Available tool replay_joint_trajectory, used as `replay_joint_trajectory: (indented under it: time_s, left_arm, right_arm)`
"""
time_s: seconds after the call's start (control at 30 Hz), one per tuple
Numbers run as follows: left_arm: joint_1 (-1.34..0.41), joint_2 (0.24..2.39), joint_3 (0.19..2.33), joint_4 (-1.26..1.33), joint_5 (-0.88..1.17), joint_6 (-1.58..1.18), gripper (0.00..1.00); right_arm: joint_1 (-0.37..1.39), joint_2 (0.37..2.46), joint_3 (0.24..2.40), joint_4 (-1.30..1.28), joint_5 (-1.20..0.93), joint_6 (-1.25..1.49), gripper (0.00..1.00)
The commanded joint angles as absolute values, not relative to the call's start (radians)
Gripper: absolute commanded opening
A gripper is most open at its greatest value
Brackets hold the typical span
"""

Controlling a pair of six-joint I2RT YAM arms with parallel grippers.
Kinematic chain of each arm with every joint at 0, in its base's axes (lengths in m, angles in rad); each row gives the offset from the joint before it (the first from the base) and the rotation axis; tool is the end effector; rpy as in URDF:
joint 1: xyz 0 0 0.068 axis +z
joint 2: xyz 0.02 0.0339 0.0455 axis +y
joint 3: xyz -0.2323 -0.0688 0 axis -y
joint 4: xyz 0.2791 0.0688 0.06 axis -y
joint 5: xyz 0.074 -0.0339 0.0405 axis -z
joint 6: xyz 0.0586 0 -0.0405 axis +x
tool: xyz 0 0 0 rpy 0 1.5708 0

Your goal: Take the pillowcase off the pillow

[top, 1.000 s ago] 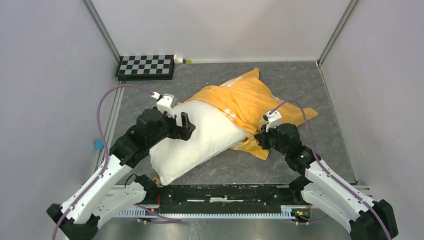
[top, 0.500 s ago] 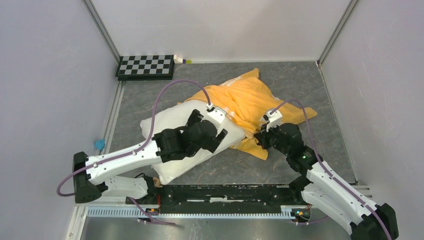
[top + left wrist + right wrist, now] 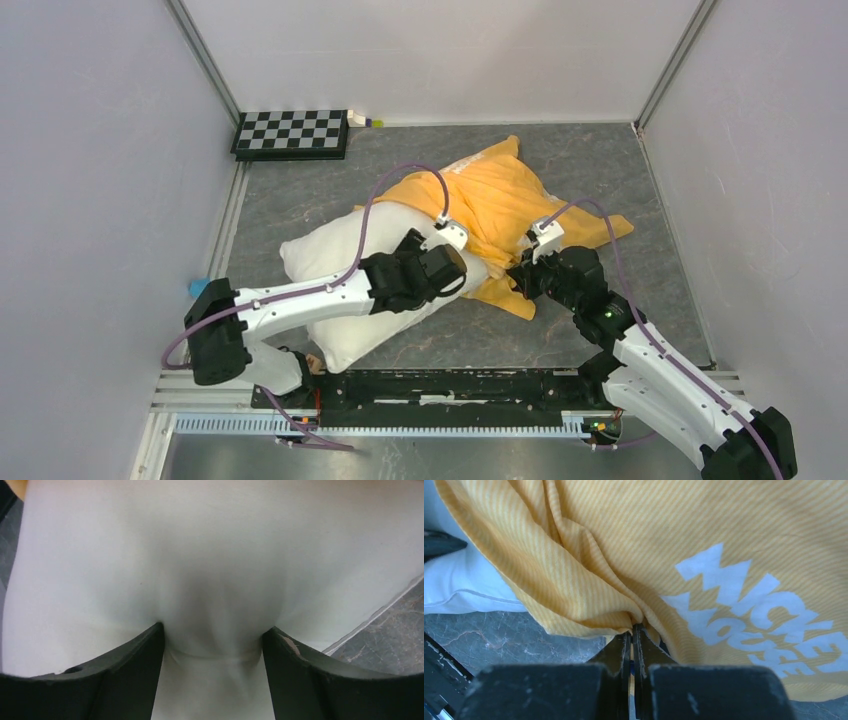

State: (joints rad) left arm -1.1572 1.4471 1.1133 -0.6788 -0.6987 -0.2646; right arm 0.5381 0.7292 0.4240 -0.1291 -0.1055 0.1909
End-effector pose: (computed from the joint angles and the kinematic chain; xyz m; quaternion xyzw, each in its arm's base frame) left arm 0.1702 -0.2940 0.2084 0.3048 0.8555 0.0804 0.4109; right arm 0.2124 0.1339 0.1860 -0.1733 0.8241 0.2331 0.4863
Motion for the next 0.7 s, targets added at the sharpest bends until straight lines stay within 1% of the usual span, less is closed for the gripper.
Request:
replay_joint_trajectory:
  time_s: [0.0,0.03,0.07,0.1,0.17,0.27,0.37,0.43,0.57,0.67]
  left_arm:
    - [-1.082,1.378,1.045,-0.658,-0.655,-0.365,0.56]
    - [-1.069,1.349,1.016,-0.641,-0.659,-0.376,0.39]
    - [-1.063,1.307,0.991,-0.621,-0.676,-0.391,0.15]
    - [-1.060,1.267,0.961,-0.606,-0.696,-0.405,0.03]
    - [-1.049,1.161,0.905,-0.569,-0.732,-0.432,0.02]
    - [-1.001,1.014,0.841,-0.569,-0.734,-0.476,0.02]
    - [-0.892,0.852,0.821,-0.635,-0.617,-0.532,0.02]
    - [-0.833,0.754,0.808,-0.671,-0.604,-0.550,0.02]
    - [-0.738,0.589,0.792,-0.730,-0.664,-0.548,0.02]
    - [-0.703,0.548,0.805,-0.769,-0.660,-0.511,0.02]
  right_arm:
    - [0.535,0.723,0.469,-0.072,-0.091,0.207,0.00]
    - [0.535,0.724,0.467,-0.072,-0.074,0.210,0.00]
    - [0.535,0.724,0.462,-0.071,-0.054,0.215,0.00]
    - [0.535,0.725,0.457,-0.070,-0.020,0.218,0.00]
    - [0.535,0.730,0.444,-0.078,0.078,0.238,0.00]
    - [0.534,0.766,0.457,-0.142,0.316,0.285,0.00]
    - [0.522,0.817,0.490,-0.213,0.504,0.336,0.00]
    - [0.504,0.806,0.486,-0.224,0.563,0.367,0.00]
    - [0.437,0.729,0.465,-0.212,0.628,0.401,0.00]
    - [0.376,0.721,0.484,-0.231,0.655,0.381,0.00]
